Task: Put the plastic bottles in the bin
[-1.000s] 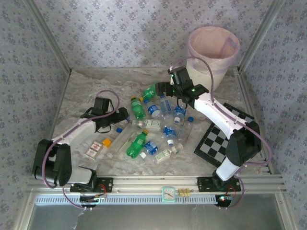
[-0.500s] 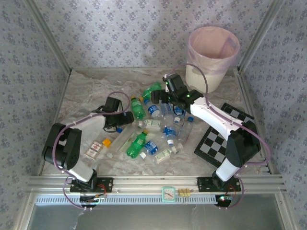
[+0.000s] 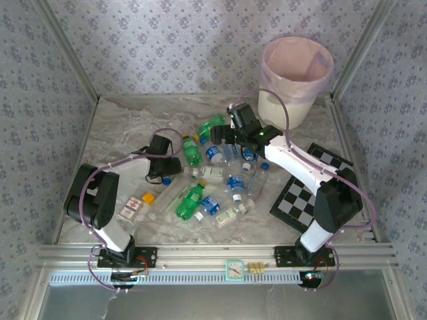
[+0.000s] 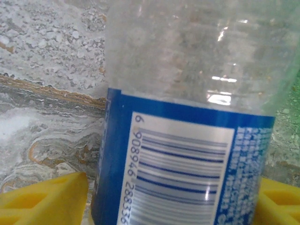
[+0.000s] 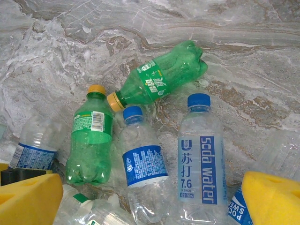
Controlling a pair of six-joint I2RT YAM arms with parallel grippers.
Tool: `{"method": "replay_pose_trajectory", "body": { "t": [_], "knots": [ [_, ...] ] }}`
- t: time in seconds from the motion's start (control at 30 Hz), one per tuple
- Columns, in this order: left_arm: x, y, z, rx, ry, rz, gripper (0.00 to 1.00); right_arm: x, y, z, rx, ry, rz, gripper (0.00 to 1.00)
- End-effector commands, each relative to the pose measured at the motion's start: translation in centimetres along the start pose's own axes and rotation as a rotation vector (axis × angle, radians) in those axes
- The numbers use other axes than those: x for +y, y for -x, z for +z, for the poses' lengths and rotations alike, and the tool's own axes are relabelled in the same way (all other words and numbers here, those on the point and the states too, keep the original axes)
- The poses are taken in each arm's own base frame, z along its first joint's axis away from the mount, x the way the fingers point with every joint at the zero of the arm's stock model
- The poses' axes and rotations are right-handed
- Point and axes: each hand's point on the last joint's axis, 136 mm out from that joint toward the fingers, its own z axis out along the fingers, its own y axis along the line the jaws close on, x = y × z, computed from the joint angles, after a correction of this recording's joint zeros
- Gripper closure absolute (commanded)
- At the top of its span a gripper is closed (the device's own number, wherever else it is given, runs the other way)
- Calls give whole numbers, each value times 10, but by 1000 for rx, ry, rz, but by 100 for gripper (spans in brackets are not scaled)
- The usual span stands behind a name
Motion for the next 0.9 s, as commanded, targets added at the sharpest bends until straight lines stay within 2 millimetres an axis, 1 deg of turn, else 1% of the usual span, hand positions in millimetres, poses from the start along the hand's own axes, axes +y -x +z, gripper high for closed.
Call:
{"method": "replay_pose_trajectory", "body": {
  "t": [0.0,0.13,0.27,0.33,0.37,0.43,0.47,0.57,0.7,0.8,0.87],
  "knots": [
    [2,3,0,5,26,11,31,-2,0,-4,-8,-18,-4,0],
    [2,5,-2,-7,25,17,39,-4,0,-5,-8,-28,-10,0],
    [2,9,-9,-36,21,15,42,-2,1,-7,-12,-19,-10,0],
    [0,13,-14,-60,11,15,43,0,2,-8,-17,-5,-6,0],
    [-1,16,-18,-77,0,17,46,2,2,-8,-20,5,-2,0],
    [-6,22,-29,-112,-29,26,46,8,4,-10,-30,40,2,0],
    [-8,25,-34,-133,-46,30,46,13,5,-12,-35,70,3,0],
    [-22,41,-60,-230,-133,36,46,27,10,-19,-54,154,0,0],
    [-48,56,-100,-359,-310,62,46,50,17,-31,-79,288,-7,0],
    [-70,60,-129,-447,-469,99,46,69,24,-42,-101,405,-2,0],
    [-81,60,-144,-480,-548,124,46,81,29,-50,-118,479,-1,0]
  ]
}}
